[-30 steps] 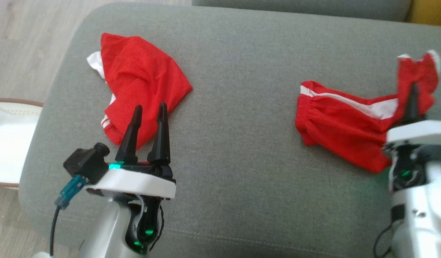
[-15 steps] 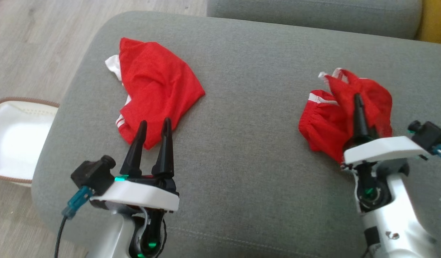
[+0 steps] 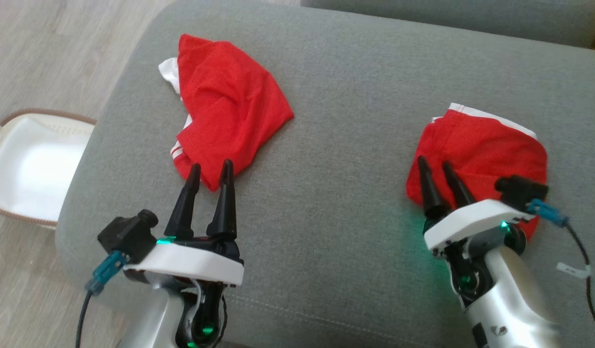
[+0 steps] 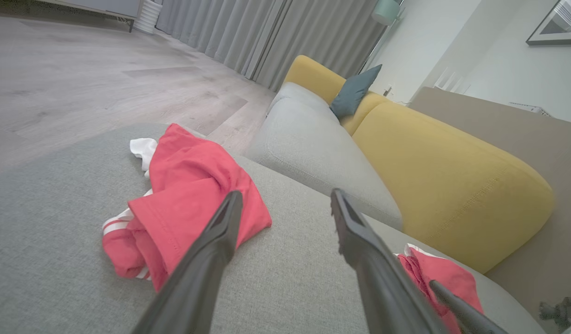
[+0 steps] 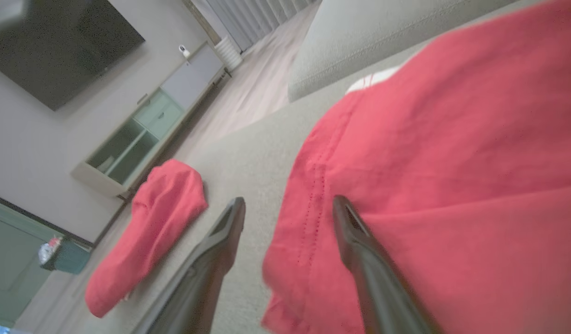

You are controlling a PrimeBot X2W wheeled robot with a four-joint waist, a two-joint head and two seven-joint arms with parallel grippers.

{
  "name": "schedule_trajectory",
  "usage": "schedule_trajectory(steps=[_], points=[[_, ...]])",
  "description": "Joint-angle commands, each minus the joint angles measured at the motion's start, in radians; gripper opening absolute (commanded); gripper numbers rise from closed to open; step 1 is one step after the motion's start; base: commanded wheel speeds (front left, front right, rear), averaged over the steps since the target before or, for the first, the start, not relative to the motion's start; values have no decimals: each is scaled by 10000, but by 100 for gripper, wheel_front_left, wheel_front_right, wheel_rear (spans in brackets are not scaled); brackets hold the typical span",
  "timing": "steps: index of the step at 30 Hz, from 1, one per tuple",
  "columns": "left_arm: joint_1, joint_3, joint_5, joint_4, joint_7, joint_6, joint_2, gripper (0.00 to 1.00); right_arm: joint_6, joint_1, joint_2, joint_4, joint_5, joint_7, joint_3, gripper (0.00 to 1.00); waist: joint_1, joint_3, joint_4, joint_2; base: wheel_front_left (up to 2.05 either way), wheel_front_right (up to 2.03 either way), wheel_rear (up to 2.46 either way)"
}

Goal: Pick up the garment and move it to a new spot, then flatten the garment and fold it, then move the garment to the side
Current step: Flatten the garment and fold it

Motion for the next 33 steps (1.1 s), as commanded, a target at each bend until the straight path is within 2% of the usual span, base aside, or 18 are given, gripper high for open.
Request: schedule_trajectory(steps=[1,3,10,16,20,24,30,33], points=[[-393,227,-68,-312,-78,17,72,100,37,-324,-14,-185,-211,10,260,100,0,82,79,-1,0,0,0],[-468,178,-113,-308,-78,15,72,100,37,-400,-14,136,-667,36,296,100,0,165,168,-1,0,0,0],[-636,168,-181,-365,-78,45,72,100,37,-700,-14,1220,-1098,352,200,100,0,411,248,-1,0,0,0],[-684,290,-79,-337,-78,32,72,100,37,-967,-14,1305,-1249,31,390,100,0,344,-153,-1,0,0,0],[-699,383,23,-357,-78,-1,72,100,37,-950,-14,964,-1729,-447,21,100,0,111,-624,-1,0,0,0],[-678,522,139,-459,-78,-12,72,100,37,-735,-14,373,-2901,-822,-772,100,0,-110,-1193,-1,0,0,0],[-825,664,293,-649,-78,-89,72,100,37,-38,-14,-1352,-4633,-968,-1638,100,0,-185,-1905,-1,0,0,0],[-888,766,319,-723,-78,-139,72,100,37,398,-14,-2249,-5009,-1025,-1909,100,0,-197,-2190,-1,0,0,0]])
